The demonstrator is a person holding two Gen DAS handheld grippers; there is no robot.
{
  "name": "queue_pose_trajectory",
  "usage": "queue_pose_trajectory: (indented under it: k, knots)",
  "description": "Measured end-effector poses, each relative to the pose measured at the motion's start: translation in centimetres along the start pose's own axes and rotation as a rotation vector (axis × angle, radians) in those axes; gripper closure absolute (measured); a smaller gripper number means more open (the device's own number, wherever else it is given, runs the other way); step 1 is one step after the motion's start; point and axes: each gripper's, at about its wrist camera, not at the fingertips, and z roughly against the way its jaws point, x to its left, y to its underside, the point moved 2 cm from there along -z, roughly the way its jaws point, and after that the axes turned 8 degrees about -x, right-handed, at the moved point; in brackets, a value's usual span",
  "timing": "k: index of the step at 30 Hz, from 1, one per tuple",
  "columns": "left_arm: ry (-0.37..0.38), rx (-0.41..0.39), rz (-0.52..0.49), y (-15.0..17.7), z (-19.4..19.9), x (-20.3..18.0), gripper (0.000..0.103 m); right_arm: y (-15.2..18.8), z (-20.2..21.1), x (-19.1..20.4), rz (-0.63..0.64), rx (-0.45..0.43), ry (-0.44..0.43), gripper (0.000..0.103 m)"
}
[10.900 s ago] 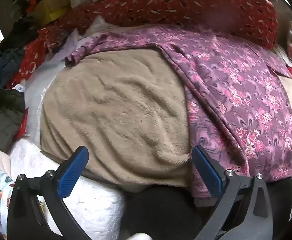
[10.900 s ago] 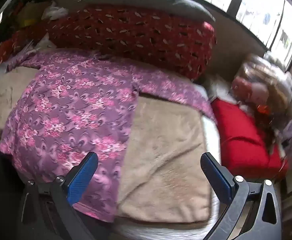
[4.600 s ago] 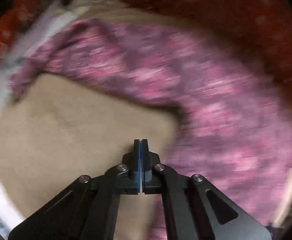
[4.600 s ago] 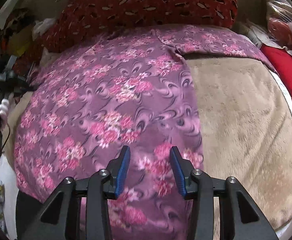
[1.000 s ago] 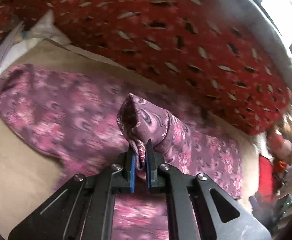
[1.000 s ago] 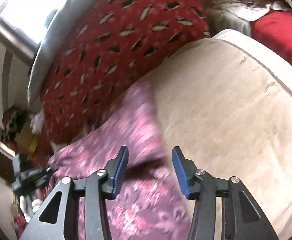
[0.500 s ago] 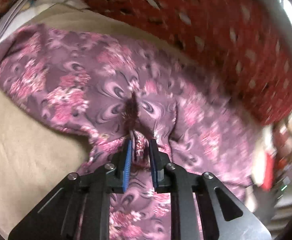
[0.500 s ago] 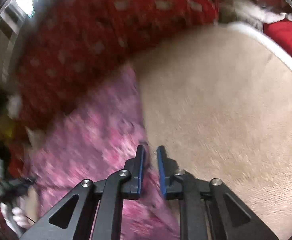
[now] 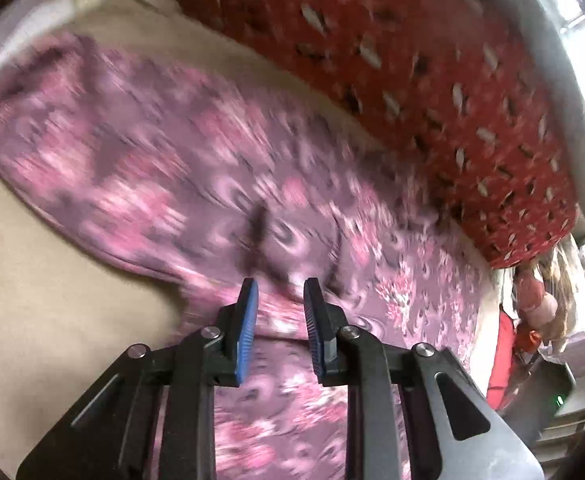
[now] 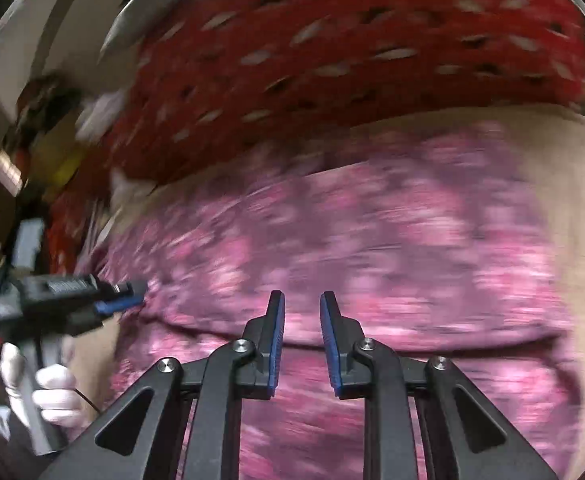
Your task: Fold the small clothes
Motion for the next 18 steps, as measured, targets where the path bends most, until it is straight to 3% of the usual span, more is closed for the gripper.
queue_pose_trajectory:
  k: [2, 4, 6, 8, 10, 13, 18]
  knots:
    - [-0.026, -0.051, -0.018, -1.5, 2.8, 2.5, 0.071, 0.1, -2.3, 3.2, 0.031, 0.023, -0.029, 0.079]
    - [-0.091, -0.103, -0.033, -2.6, 5.1, 5.0, 0.05, 0.4, -4.3, 6.1, 0.062, 0.034, -0.049, 0.078]
    - [-0.195, -0.169, -0.05, -4.3, 7.9, 8.6, 0.049, 0.8, -5.8, 7.9, 0.093, 0.041, -0.053, 0.074]
    - [-0.284, -0.197, -0.056, -5.8, 9.6, 11.9, 0.048, 2.0, -8.6, 9.5, 0.147, 0.087, -0.016, 0.061]
    - [-0.358, -0.171, -0.078, -7.1, 10.3, 14.9, 0.045, 3.1, -8.7, 10.1, 0.191, 0.024, 0.01, 0.049]
    - [-0.421, -0.098, -0.111, -8.1, 9.7, 18.1, 0.045, 4.1, -9.2, 11.8, 0.295, 0.008, 0.017, 0.027]
    - [-0.525, 0.034, -0.151, -7.4, 5.6, 20.8, 0.046, 4.3, -10.2, 13.3, 0.374, 0.052, 0.015, 0.011]
